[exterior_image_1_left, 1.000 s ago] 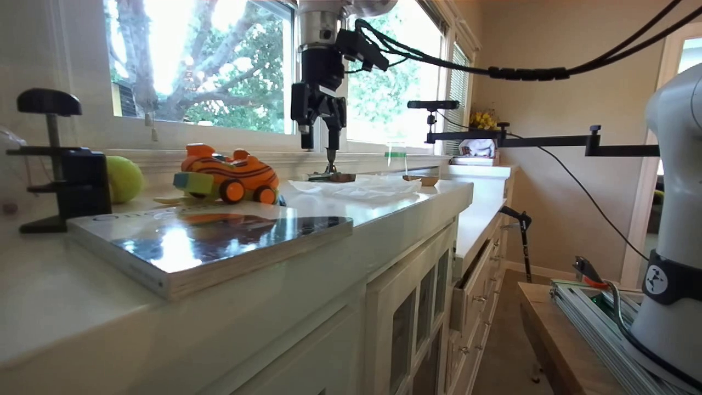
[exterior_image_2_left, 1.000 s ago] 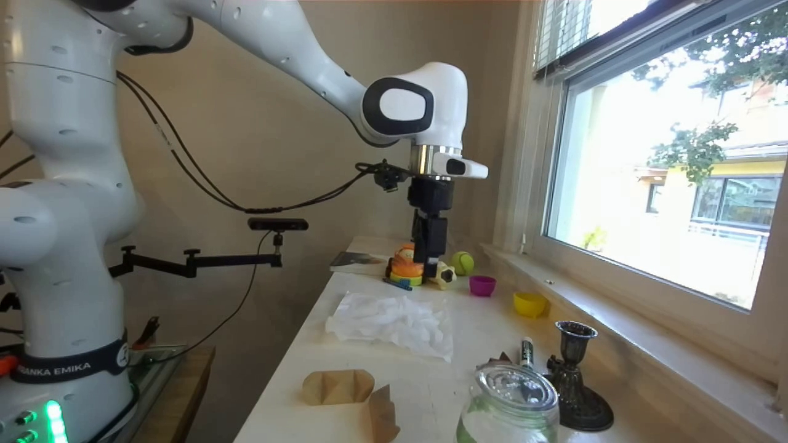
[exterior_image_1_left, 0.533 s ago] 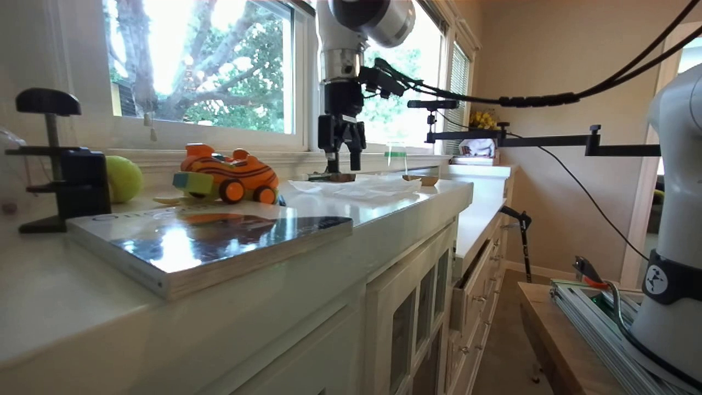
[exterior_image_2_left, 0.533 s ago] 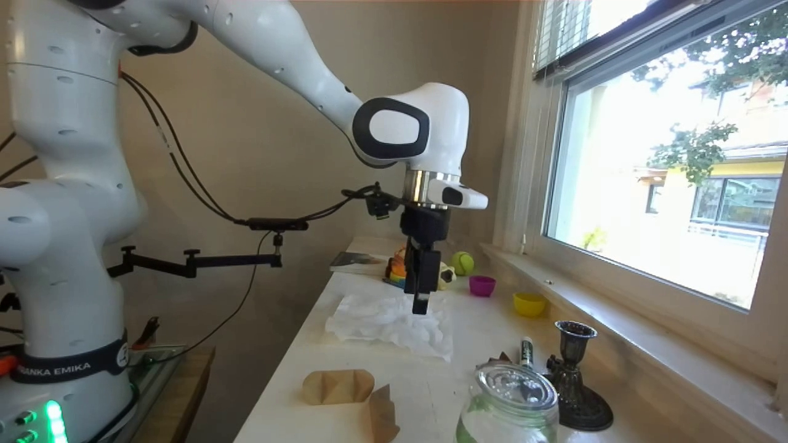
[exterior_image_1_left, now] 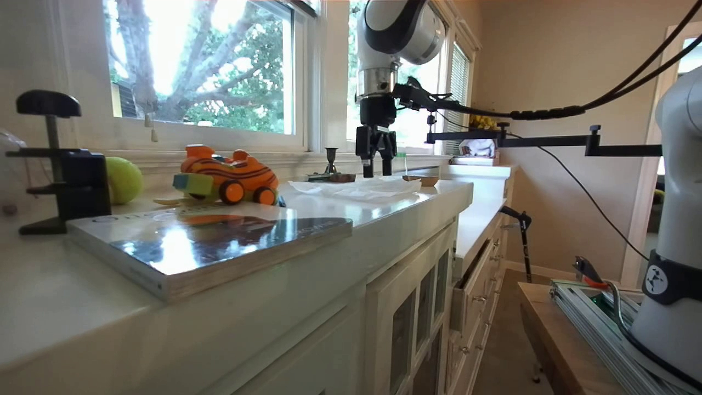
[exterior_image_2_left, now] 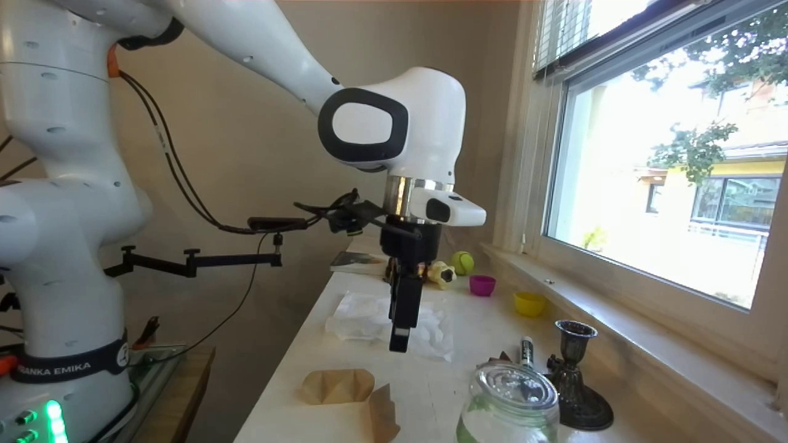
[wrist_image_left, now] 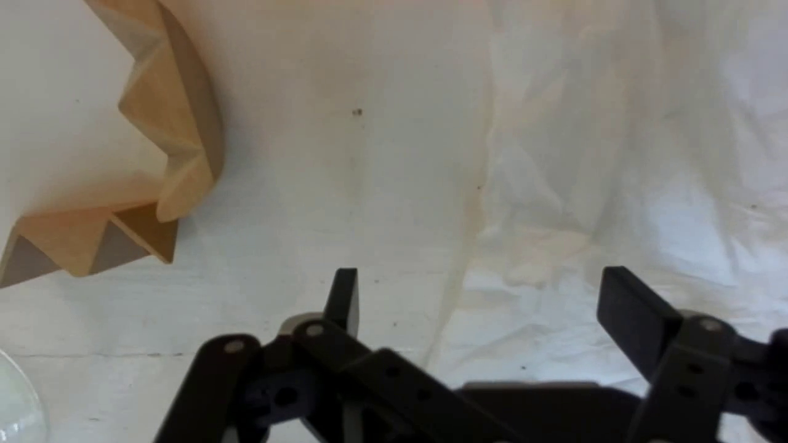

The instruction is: Use the paper towel to wipe the surface

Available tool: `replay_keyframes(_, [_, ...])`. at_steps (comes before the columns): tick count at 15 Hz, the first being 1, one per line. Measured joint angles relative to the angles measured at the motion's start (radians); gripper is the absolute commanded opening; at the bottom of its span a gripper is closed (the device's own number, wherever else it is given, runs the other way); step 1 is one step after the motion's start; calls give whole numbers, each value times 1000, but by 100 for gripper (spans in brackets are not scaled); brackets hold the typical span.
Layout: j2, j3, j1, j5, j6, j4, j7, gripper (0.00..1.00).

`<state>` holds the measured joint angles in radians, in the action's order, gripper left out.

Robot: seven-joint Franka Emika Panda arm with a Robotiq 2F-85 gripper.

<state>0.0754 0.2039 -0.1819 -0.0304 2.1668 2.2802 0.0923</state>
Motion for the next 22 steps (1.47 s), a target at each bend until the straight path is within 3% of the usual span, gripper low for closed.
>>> replay_keyframes(10, [30, 12, -2, 85, 0, 26, 44, 100])
replay_keyframes(22, [33, 20, -2, 92, 0, 32, 138, 100])
